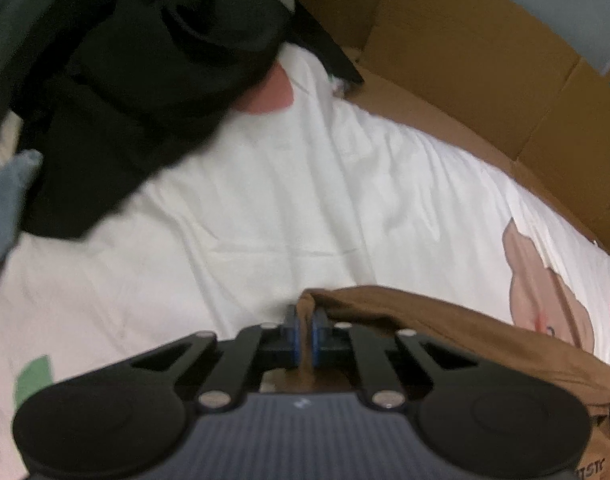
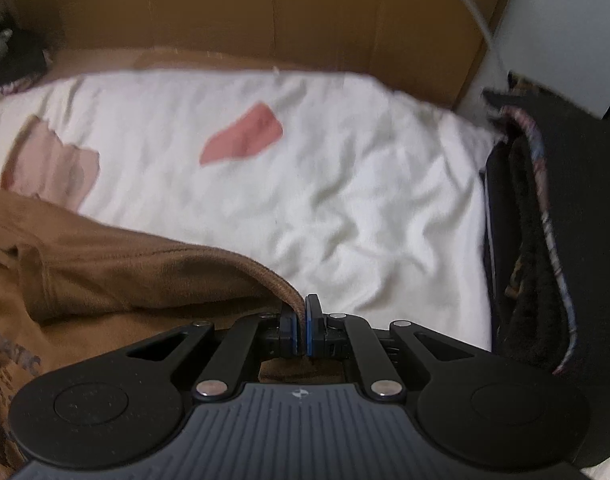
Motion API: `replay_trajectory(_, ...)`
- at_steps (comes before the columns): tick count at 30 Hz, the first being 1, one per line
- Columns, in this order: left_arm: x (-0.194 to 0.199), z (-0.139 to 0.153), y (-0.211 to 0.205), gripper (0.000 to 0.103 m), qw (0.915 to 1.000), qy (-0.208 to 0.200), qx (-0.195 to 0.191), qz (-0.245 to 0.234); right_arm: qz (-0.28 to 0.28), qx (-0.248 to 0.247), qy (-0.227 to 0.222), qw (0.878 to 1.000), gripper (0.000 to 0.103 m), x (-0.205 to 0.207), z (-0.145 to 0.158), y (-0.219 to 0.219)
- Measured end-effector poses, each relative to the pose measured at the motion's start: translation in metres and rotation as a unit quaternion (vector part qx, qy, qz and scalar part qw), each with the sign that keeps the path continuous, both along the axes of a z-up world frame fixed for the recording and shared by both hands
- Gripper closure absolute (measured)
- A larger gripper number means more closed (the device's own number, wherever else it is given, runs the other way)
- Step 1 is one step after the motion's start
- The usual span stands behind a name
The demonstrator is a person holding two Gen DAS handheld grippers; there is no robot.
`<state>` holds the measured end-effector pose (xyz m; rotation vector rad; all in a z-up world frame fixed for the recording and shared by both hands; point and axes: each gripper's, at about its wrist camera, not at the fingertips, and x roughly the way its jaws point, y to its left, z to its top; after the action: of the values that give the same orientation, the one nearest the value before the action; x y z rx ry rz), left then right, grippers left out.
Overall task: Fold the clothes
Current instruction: 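Lift the brown sweatshirt with both tools and carry it toward the cardboard wall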
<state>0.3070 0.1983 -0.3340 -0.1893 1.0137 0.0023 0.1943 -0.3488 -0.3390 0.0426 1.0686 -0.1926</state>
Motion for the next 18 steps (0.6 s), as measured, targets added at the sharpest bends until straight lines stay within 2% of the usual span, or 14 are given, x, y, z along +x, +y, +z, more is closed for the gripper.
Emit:
replay_trajectory(4, -0.012, 0.021, 0.023, 0.098, 0.9995, -0.020, -0.011, 0.020, 0.000, 0.000, -0.016, 1.000, 0.101, 0.005, 0.012, 0.004)
replay_trajectory(10, -0.018, 0.045, 0.050, 0.098, 0.9987, -0.038, -0.003, 0.033, 0.026, 0.001, -0.046, 0.999, 0.101, 0.018, 0.031, 0.025)
replay_trajectory(18, -0.003, 0.056, 0.072, 0.098, 0.9980, -0.046, 0.011, 0.042, 0.048, 0.000, -0.053, 0.997, 0.101, 0.051, 0.041, 0.046)
